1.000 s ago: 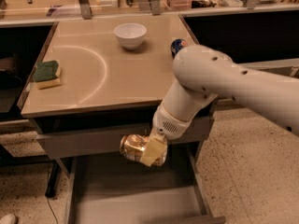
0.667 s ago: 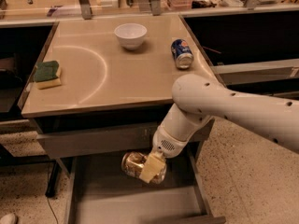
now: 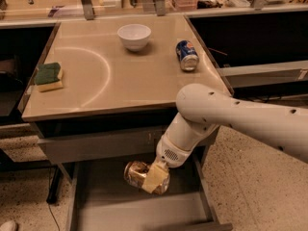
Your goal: Place orange can into middle drawer
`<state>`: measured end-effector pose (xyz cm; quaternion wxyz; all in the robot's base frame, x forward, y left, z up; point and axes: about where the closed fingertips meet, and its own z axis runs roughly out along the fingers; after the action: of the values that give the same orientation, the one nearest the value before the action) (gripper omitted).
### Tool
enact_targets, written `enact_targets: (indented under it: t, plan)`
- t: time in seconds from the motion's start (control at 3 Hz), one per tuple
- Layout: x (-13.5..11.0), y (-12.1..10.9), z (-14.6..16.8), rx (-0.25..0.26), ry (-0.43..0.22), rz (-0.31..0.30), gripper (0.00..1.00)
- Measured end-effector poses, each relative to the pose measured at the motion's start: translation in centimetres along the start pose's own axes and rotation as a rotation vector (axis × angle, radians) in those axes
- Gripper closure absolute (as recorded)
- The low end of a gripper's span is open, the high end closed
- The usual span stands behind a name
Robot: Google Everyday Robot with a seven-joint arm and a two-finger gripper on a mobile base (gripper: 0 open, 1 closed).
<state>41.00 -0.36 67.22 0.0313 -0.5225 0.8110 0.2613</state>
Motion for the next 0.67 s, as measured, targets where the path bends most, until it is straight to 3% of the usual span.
enact_targets:
  t: [0.33, 0.67]
  plan:
    - [1.7, 0.6, 5.6, -0.090, -0.049, 0.112, 1.00]
    - [2.1, -1.6, 11.5, -0.089, -0.138, 0.226, 1.00]
